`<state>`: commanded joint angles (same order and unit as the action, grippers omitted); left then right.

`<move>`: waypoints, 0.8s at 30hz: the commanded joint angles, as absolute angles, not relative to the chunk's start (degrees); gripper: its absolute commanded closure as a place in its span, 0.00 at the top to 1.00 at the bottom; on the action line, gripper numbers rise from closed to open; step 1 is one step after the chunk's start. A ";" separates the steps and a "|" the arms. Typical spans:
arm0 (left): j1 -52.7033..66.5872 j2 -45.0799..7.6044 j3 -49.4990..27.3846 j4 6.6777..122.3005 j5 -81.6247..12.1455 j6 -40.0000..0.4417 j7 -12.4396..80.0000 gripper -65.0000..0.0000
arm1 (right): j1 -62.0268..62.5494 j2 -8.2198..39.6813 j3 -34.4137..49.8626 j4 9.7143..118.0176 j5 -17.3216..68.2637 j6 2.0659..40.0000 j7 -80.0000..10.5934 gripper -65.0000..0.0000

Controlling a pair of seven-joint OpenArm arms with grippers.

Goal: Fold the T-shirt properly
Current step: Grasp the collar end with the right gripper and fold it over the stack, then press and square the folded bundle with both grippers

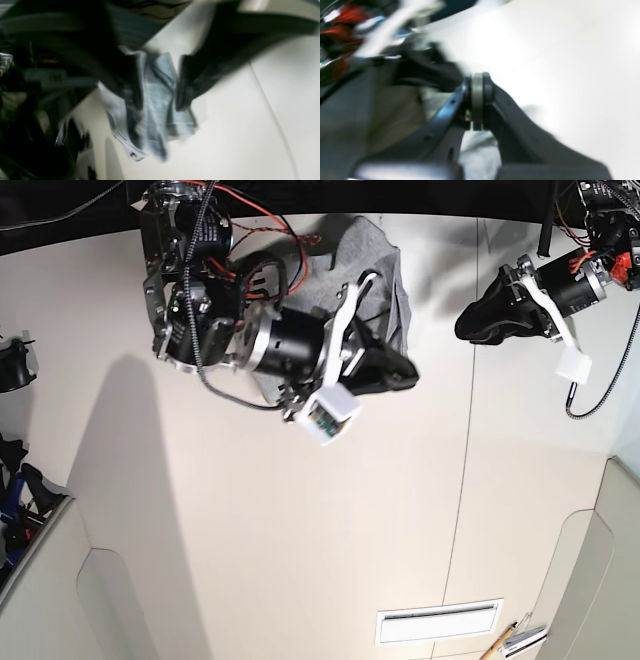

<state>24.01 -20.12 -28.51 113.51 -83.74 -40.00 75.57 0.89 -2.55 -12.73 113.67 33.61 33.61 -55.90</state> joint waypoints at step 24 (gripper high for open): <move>20.45 -12.14 -2.20 112.77 -44.86 -39.79 57.95 0.15 | 1.41 -0.97 5.13 87.83 35.57 34.33 -55.29 0.00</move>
